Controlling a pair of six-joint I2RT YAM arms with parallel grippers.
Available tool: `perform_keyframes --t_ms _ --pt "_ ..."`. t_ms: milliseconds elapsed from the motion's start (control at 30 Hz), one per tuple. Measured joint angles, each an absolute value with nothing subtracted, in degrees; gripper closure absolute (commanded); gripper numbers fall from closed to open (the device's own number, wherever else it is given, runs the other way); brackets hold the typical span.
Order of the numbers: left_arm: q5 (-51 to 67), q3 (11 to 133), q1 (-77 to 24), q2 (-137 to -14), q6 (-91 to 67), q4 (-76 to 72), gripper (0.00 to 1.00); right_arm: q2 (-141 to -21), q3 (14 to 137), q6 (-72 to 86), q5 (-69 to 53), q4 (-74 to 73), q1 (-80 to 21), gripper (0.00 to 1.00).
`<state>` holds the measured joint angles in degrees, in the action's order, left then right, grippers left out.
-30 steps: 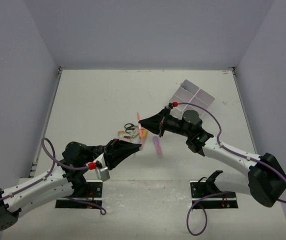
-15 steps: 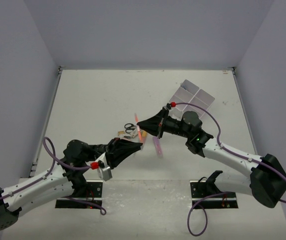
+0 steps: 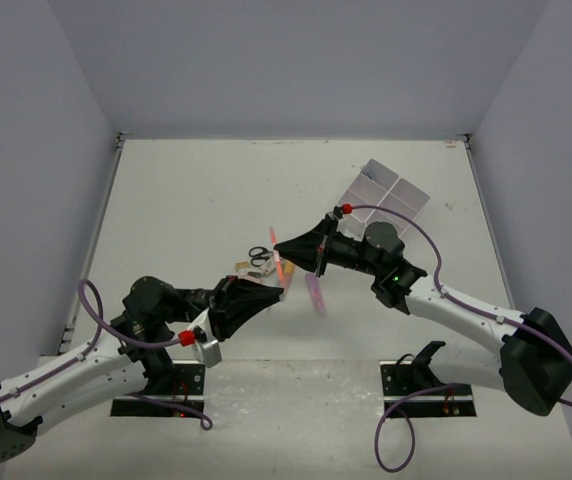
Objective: Sort the stationery into containers
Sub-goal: Close the pen cap on the pen.
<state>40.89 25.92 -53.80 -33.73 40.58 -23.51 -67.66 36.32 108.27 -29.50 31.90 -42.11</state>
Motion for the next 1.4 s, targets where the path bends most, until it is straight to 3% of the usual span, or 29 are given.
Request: perform_keyframes --t_ms 1400 --pt "39.66 31.46 -53.80 -36.05 46.54 -12.62 1.00 -67.85 36.62 106.44 -29.18 30.52 -42.11 1.00"
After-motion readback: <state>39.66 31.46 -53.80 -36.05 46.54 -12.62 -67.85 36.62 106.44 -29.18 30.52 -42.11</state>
